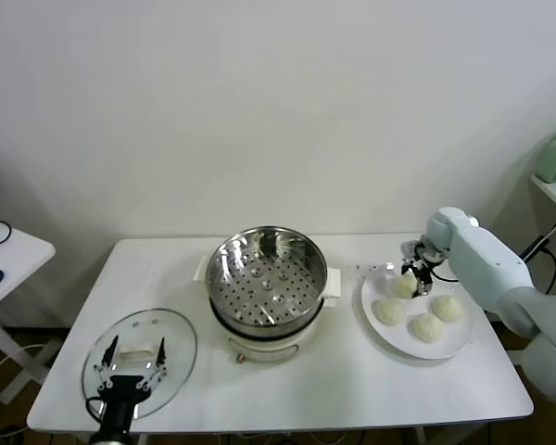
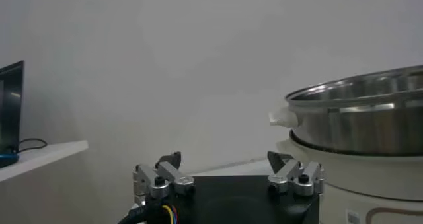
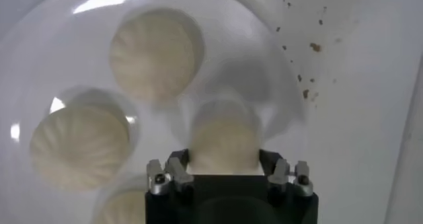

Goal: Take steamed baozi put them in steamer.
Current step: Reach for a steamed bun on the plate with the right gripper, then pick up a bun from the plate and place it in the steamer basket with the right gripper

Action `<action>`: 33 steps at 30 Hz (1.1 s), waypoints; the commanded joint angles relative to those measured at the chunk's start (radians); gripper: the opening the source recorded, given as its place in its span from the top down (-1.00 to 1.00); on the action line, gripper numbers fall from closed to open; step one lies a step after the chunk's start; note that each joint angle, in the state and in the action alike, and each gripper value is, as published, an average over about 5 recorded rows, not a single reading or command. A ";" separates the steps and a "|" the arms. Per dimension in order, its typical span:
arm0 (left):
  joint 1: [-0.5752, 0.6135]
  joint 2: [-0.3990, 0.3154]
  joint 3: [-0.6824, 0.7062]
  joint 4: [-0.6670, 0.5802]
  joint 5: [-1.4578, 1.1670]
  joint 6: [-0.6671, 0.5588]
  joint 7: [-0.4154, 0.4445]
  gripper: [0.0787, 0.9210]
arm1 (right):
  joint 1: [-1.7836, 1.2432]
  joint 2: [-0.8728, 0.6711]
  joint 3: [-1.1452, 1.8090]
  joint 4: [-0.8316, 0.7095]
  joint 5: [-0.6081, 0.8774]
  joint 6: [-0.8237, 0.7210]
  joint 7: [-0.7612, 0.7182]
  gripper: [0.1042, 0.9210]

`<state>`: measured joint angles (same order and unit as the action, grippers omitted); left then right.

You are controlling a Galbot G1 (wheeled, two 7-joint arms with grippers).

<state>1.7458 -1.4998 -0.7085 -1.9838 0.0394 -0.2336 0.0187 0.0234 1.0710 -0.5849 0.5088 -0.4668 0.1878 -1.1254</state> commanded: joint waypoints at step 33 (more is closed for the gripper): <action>0.033 0.000 0.005 -0.007 0.025 -0.012 0.020 -0.77 | 0.522 0.000 -0.398 0.729 0.025 0.389 0.010 -0.43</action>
<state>1.7778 -1.5001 -0.7049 -1.9905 0.0596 -0.2446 0.0348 0.4152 1.0340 -0.9132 1.0994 -0.4471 0.4969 -1.1150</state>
